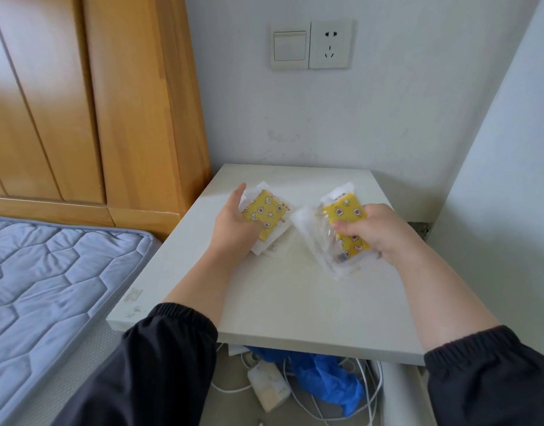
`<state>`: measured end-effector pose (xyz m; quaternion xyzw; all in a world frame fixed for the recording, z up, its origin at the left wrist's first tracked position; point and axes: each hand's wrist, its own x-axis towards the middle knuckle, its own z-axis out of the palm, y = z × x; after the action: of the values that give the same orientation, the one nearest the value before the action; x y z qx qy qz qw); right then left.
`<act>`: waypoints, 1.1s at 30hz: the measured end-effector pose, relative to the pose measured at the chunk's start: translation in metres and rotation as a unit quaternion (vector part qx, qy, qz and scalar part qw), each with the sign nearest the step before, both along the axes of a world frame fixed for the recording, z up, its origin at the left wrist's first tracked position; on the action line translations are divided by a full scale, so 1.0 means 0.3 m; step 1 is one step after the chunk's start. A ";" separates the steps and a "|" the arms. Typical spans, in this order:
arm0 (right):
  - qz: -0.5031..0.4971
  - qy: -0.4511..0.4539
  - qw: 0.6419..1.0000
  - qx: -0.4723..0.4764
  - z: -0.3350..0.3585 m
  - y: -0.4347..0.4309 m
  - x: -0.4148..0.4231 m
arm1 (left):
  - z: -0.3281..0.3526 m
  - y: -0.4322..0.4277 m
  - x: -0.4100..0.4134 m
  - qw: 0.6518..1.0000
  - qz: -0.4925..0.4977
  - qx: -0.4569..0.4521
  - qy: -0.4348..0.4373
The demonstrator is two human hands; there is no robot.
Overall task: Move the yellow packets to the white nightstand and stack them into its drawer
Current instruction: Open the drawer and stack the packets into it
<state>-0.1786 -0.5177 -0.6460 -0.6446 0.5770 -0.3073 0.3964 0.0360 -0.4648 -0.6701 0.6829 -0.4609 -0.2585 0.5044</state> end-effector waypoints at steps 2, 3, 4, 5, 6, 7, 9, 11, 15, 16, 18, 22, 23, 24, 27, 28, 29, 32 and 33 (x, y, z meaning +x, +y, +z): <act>-0.048 -0.145 0.987 0.040 -0.003 -0.015 -0.005 | 0.002 0.003 -0.004 0.999 -0.011 0.020 -0.035; -0.054 -0.233 0.968 0.073 -0.001 -0.020 -0.005 | 0.003 0.004 -0.007 0.998 -0.016 0.027 -0.048; -0.051 -0.317 0.940 0.113 0.000 -0.021 -0.004 | 0.005 0.003 -0.009 0.998 -0.017 0.033 -0.052; -0.041 -0.381 0.911 0.151 0.001 -0.021 -0.005 | 0.006 0.001 -0.010 0.998 -0.015 0.037 -0.049; -0.032 -0.417 0.890 0.183 0.002 -0.019 -0.005 | 0.009 0.000 -0.009 0.998 -0.011 0.039 -0.043; -0.025 -0.435 0.876 0.206 0.002 -0.016 -0.004 | 0.010 -0.001 -0.007 0.998 -0.006 0.041 -0.038; -0.014 -0.451 0.862 0.231 -0.008 -0.013 -0.002 | 0.015 0.000 -0.009 0.999 0.001 0.043 -0.030; -0.008 -0.462 0.855 0.237 -0.014 -0.014 0.002 | 0.019 0.001 -0.013 0.999 0.006 0.041 -0.014; 0.013 -0.466 0.853 0.233 -0.011 -0.005 0.028 | 0.020 0.006 -0.025 0.997 0.032 0.004 0.076; 0.020 -0.465 0.854 0.230 -0.014 -0.004 0.038 | 0.018 0.008 -0.027 0.993 0.036 -0.016 0.107; 0.030 -0.457 0.860 0.225 -0.020 -0.001 0.059 | 0.016 0.018 -0.034 0.985 0.033 -0.049 0.161; 0.044 -0.427 0.878 0.210 -0.037 0.002 0.099 | 0.012 0.022 -0.040 0.973 -0.021 -0.056 0.222; 0.046 -0.423 0.882 0.202 -0.039 0.002 0.105 | 0.011 0.021 -0.042 0.975 -0.042 -0.048 0.213; 0.043 -0.422 0.885 0.193 -0.041 0.004 0.109 | 0.013 0.023 -0.046 0.977 -0.059 -0.039 0.201; 0.022 -0.424 0.891 0.161 -0.045 0.009 0.108 | 0.024 0.038 -0.053 0.979 -0.101 -0.020 0.178; 0.019 -0.424 0.893 0.152 -0.047 0.017 0.104 | 0.029 0.045 -0.055 0.977 -0.119 -0.015 0.177; 0.016 -0.422 0.895 0.143 -0.048 0.027 0.100 | 0.035 0.052 -0.057 0.975 -0.131 -0.008 0.181; 0.004 -0.419 0.899 0.124 -0.051 0.071 0.089 | 0.052 0.083 -0.068 0.964 -0.143 0.019 0.223; -0.001 -0.416 0.901 0.122 -0.049 0.090 0.083 | 0.055 0.096 -0.074 0.961 -0.146 0.028 0.234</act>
<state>-0.1537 -0.4908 -0.6607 -0.4046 0.3931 -0.4751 0.6753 0.0138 -0.4359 -0.6536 0.5427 -0.4175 -0.4948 0.5351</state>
